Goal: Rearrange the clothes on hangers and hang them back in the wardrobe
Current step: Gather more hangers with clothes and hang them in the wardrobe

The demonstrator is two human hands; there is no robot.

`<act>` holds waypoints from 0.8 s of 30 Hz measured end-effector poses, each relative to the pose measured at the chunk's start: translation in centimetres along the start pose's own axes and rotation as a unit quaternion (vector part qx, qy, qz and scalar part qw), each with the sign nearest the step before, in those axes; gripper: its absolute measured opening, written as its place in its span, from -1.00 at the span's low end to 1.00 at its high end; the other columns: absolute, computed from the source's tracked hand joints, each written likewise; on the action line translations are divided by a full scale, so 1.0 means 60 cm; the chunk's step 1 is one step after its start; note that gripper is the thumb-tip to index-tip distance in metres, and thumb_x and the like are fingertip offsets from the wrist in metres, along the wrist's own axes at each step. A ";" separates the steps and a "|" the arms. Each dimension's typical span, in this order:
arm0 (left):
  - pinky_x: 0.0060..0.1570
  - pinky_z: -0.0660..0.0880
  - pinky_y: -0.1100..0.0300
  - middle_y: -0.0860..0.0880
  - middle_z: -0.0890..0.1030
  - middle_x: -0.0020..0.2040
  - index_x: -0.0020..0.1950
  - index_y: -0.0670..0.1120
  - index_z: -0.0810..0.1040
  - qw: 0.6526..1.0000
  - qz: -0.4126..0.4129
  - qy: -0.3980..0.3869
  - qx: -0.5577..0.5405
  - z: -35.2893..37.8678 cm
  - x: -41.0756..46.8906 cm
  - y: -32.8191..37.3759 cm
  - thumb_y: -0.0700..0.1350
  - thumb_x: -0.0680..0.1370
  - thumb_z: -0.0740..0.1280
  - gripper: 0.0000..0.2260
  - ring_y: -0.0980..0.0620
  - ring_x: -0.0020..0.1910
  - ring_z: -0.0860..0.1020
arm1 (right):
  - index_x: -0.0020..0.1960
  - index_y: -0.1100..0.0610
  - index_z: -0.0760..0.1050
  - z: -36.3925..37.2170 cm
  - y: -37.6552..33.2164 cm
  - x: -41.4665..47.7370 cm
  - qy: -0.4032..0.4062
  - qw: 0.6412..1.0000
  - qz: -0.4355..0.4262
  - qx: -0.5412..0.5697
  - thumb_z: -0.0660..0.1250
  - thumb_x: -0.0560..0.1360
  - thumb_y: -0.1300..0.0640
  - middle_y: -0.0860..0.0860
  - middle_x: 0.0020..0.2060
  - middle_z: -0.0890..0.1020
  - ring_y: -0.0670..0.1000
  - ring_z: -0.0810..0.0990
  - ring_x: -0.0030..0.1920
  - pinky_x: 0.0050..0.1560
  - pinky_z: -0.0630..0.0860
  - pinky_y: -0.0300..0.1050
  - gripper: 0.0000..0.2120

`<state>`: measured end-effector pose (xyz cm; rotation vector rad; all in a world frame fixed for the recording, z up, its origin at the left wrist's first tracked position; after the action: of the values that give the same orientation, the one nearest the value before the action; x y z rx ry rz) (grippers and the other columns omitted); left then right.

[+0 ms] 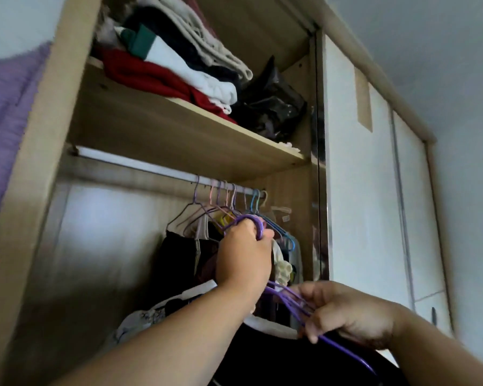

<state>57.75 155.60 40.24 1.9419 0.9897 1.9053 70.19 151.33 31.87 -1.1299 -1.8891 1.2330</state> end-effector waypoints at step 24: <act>-0.12 0.44 0.54 -0.05 0.64 -0.04 0.22 -0.17 0.55 0.993 0.057 -0.047 0.088 -0.103 0.372 -0.068 -0.22 0.50 0.40 -0.71 0.11 -0.07 0.59 | -0.46 0.18 0.50 -0.090 -0.228 0.333 0.147 0.967 -0.176 -0.114 0.38 0.16 0.30 0.09 -0.45 0.48 0.00 0.45 -0.42 -0.41 0.30 -0.29 -0.91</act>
<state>48.84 170.53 56.03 2.2098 1.0731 1.8211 61.23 168.54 47.32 -0.9711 -1.9255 0.6292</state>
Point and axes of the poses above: each hand's wrist, its own x-axis towards the middle knuckle, its own z-axis out of the palm, y = z × x, the point moved 8 cm from there along x, towards the middle knuckle
